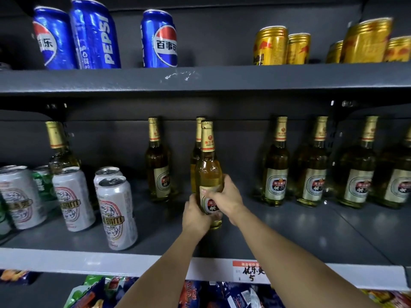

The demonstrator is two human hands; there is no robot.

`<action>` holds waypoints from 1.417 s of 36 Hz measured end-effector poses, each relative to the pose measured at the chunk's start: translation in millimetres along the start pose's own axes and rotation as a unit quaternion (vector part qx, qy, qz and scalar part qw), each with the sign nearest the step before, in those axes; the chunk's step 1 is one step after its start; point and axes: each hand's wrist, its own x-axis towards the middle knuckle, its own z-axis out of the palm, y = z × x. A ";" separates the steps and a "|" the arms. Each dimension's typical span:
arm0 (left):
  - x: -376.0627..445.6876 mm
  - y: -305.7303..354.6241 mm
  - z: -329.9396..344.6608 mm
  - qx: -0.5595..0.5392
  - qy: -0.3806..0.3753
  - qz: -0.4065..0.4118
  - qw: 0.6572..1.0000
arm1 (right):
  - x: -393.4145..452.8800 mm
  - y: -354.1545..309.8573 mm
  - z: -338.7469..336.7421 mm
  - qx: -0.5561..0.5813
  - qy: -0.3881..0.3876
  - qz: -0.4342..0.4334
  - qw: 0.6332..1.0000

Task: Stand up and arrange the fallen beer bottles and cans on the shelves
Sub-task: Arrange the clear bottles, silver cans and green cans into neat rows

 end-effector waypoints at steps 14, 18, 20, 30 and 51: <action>17.2 32.2 55.1 -0.011 -0.033 0.006 0.999 | 16.0 17.1 -47.7 -0.071 0.104 0.010 0.992; 29.8 33.9 68.1 -0.013 -0.036 0.005 0.999 | 30.2 23.5 -53.8 -0.075 0.113 0.020 0.991; 36.5 35.5 71.2 -0.018 -0.038 0.009 0.999 | 39.3 24.6 -55.5 -0.065 0.106 0.028 0.992; 62.0 31.5 80.2 -0.009 -0.039 0.022 0.999 | 64.0 59.3 -48.1 -0.066 0.052 0.065 0.994; 57.8 10.8 91.2 -0.048 -0.038 0.016 0.998 | 80.3 68.5 -40.1 -0.108 0.061 0.049 0.991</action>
